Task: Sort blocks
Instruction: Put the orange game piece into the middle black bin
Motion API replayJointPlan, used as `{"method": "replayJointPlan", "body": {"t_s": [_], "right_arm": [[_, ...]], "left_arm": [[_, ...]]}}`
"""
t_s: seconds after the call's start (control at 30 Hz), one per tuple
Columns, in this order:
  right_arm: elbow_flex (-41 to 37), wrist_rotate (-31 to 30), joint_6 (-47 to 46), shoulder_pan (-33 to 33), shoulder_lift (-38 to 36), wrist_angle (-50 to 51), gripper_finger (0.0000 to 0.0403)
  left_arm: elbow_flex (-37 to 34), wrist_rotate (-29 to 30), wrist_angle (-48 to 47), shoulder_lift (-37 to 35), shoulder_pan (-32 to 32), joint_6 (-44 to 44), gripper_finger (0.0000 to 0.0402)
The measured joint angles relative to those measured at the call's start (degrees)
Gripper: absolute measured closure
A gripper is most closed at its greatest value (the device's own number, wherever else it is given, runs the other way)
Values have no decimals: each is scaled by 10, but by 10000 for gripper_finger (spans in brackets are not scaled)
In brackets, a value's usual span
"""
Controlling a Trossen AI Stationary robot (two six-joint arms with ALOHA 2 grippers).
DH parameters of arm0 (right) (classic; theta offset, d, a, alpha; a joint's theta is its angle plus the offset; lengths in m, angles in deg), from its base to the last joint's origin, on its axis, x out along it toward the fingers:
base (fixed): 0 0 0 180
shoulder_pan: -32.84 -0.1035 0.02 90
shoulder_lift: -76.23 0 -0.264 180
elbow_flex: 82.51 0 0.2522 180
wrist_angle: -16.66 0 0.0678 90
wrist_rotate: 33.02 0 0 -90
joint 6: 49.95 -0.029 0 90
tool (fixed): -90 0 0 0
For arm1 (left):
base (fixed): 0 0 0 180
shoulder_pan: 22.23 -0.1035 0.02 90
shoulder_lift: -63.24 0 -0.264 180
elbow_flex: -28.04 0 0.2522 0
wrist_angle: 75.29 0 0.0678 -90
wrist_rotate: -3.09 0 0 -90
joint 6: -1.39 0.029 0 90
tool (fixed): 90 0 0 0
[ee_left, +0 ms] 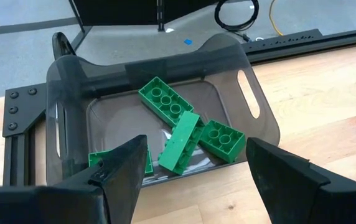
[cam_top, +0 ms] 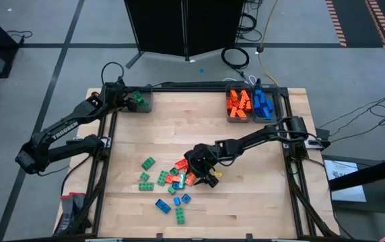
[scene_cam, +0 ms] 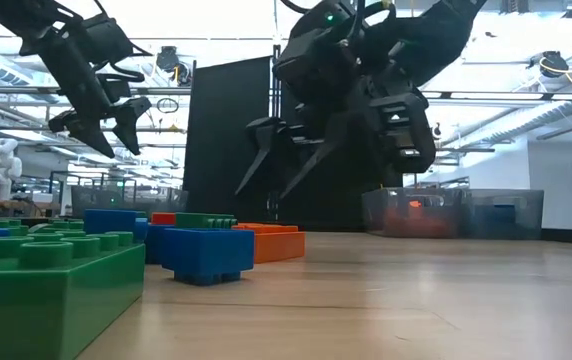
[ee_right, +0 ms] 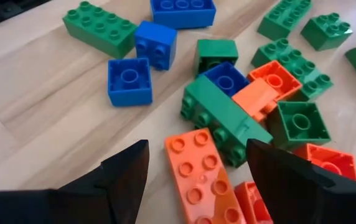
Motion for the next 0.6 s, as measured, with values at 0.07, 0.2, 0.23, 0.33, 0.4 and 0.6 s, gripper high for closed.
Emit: {"method": "replayJointPlan", "body": {"t_s": [0.07, 0.2, 0.23, 0.33, 0.4, 0.6], "right_arm": [[0, -2, 0, 0, 0, 5, 138], [0, -4, 0, 0, 0, 14, 138], [0, -4, -1, 0, 0, 16, 138], [0, -8, -2, 0, 0, 20, 138], [0, -22, -3, 0, 5, 17, 138], [0, -32, -30, 0, 28, 23, 138]], "left_arm": [[0, 0, 0, 0, 0, 0, 125], [0, 0, 0, 0, 0, 0, 125], [0, 0, 0, 0, 0, 0, 125], [0, 0, 0, 0, 0, 0, 125], [0, 0, 0, 0, 0, 0, 125], [0, 0, 0, 0, 0, 0, 125]]}}
